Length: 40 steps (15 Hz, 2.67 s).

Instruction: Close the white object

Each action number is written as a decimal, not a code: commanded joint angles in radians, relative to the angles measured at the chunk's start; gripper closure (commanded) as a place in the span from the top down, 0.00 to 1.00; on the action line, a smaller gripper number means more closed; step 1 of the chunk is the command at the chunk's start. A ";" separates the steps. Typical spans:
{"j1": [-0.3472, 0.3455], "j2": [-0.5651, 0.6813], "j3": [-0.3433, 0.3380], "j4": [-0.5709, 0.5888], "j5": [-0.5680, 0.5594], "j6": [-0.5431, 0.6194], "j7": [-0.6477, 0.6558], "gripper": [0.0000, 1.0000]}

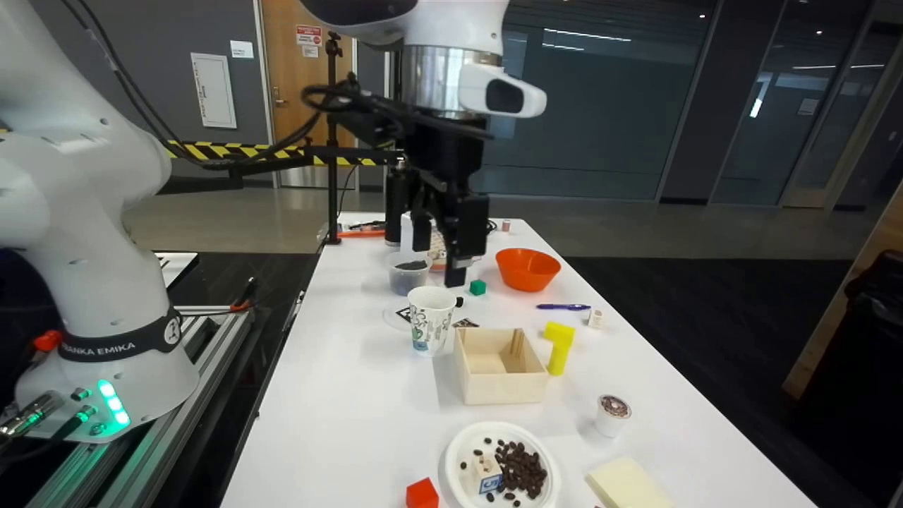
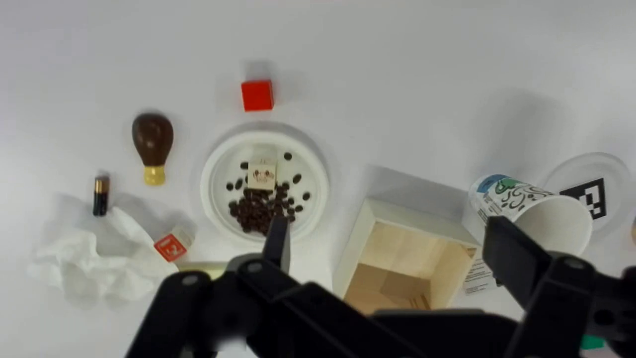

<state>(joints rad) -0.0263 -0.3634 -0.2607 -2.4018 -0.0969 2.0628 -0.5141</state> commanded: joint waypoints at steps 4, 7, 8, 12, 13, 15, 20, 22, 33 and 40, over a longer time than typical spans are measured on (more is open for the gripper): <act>0.085 0.243 0.051 0.280 0.192 -0.040 -0.323 1.00; 0.078 0.290 0.093 0.354 0.302 -0.077 -0.471 1.00; 0.054 0.249 0.115 0.277 0.238 -0.021 -0.371 1.00; 0.063 0.285 0.123 0.316 0.403 -0.050 -0.566 1.00; 0.063 0.298 0.129 0.316 0.436 -0.047 -0.597 1.00; 0.067 0.344 0.143 0.327 0.549 -0.036 -0.700 1.00; 0.048 0.471 0.205 0.370 0.811 -0.079 -0.942 1.00; 0.036 0.519 0.233 0.390 0.897 -0.115 -1.019 1.00; 0.046 0.710 0.328 0.490 1.241 -0.216 -1.070 1.00; 0.092 0.743 0.316 0.503 1.233 0.023 -0.856 1.00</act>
<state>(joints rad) 0.0355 0.3764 0.0655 -1.8966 1.1561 1.9868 -1.4800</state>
